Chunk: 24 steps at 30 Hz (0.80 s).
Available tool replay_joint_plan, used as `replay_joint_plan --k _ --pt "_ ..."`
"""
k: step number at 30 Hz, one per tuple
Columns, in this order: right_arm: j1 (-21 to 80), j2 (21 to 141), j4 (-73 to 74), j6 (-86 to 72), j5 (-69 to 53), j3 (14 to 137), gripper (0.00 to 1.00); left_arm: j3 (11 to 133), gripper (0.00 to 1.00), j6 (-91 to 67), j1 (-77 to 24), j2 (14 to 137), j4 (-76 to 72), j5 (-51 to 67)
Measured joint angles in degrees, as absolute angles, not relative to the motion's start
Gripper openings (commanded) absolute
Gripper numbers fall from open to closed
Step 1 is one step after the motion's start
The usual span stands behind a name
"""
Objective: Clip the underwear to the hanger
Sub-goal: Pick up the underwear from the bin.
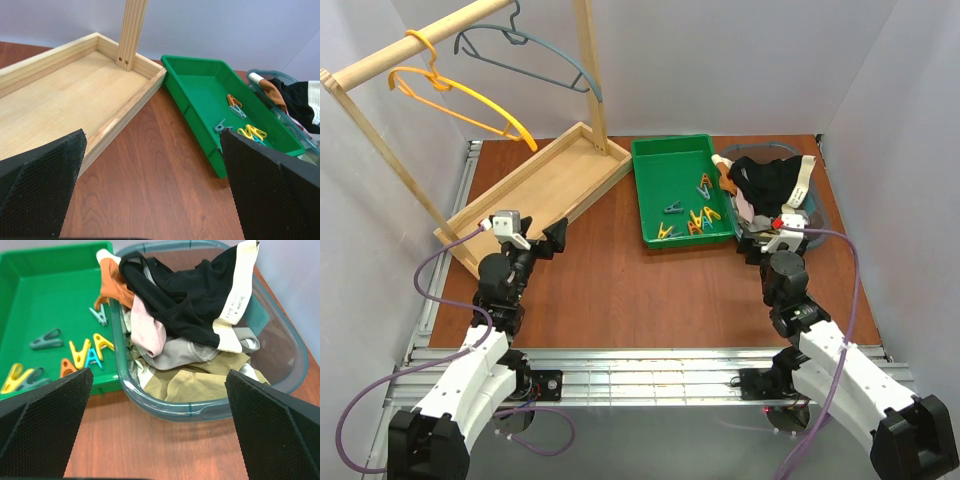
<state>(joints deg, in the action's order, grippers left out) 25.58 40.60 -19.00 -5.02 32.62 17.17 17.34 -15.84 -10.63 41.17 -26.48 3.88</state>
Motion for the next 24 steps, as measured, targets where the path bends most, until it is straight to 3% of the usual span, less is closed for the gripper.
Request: replay_joint_plan --k 4,10,17,24 --pt "25.50 49.41 -20.03 -3.03 33.28 21.69 0.99 17.74 0.98 -15.94 -10.63 43.59 -25.89 4.47" --pt "23.00 73.47 -20.78 -1.17 35.97 43.88 0.98 18.26 0.98 -15.62 -10.61 44.49 -24.38 6.26" --pt "13.96 96.55 -16.62 -3.07 31.31 68.07 0.83 18.26 0.98 -15.29 -10.61 44.47 -24.47 8.60" --pt "8.71 107.35 -11.70 -4.69 24.01 75.05 0.77 18.26 0.98 -15.31 -10.61 46.00 -25.58 9.30"
